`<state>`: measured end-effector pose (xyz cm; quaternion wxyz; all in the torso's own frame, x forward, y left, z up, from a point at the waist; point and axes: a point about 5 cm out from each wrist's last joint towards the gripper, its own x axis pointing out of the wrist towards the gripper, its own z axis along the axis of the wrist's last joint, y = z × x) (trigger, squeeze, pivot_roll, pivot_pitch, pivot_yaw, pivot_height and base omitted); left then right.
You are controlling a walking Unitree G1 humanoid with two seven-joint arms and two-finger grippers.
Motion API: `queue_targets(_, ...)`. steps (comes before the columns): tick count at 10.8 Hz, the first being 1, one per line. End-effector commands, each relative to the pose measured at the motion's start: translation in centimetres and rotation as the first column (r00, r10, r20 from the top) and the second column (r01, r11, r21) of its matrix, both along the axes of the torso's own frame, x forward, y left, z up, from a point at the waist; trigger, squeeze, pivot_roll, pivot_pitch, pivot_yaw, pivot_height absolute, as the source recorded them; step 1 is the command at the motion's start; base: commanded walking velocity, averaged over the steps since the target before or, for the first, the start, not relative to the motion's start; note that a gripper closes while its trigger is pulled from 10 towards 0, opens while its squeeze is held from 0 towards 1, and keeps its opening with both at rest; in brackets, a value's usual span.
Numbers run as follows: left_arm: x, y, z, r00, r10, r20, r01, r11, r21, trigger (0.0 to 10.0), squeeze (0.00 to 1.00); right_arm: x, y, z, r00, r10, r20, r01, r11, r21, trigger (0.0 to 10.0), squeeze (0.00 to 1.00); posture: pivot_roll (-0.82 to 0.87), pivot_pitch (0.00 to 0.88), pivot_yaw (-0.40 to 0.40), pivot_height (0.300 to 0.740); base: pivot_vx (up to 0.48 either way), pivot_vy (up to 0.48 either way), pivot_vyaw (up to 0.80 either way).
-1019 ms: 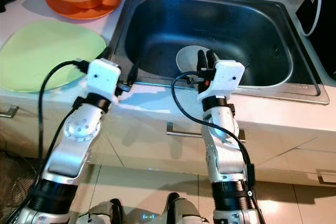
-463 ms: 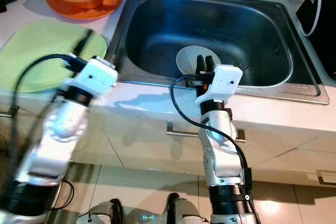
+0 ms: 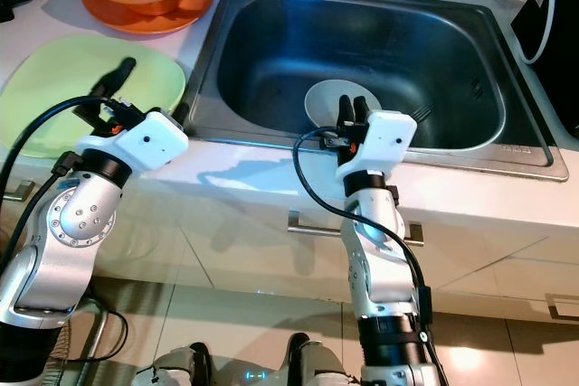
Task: Kitchen organization
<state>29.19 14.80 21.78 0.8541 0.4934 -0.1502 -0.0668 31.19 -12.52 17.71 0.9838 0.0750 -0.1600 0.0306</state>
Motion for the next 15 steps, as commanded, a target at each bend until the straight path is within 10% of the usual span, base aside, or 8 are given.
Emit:
queue_targets(1,-0.7,-0.7,-0.4,0.996,-0.053,-0.069,0.056,0.998,0.038,10.0,1.00,0.1,0.1,-1.0,0.999,0.006,-0.053,-0.006,1.000,-0.004,10.0,0.00,0.11,0.216,-0.036,0.740,0.000,0.000,0.00)
queue_targets(2,-0.9,-0.6,-0.6,0.993,-0.057,-0.101,0.063,0.996,0.059,10.0,1.00,0.1,0.1,-1.0,0.999,0.006,-0.054,-0.007,1.000,-0.003,10.0,0.00,0.11,0.216,-0.036,0.740,0.000,0.000,0.00)
queue_targets(3,-1.3,-0.2,-0.6,0.986,-0.047,-0.160,0.065,0.992,0.111,10.0,0.00,0.1,0.1,-1.0,0.998,0.009,-0.057,-0.009,1.000,-0.004,10.0,0.00,0.11,0.221,-0.041,0.740,0.000,0.000,0.00)
queue_targets(10,-0.5,4.1,-1.2,0.932,0.237,-0.274,-0.136,0.929,0.343,10.0,0.00,0.4,0.4,-1.2,0.998,0.020,-0.065,-0.020,1.000,0.001,10.0,0.00,0.12,0.209,-0.034,0.740,0.000,0.000,0.00)
queue_targets(15,0.8,2.9,-3.3,0.892,0.299,-0.339,-0.152,0.904,0.400,10.0,0.00,0.4,0.6,-1.1,0.998,0.023,-0.061,-0.023,1.000,0.002,10.0,0.00,0.10,0.200,-0.032,0.740,0.000,0.000,0.00)
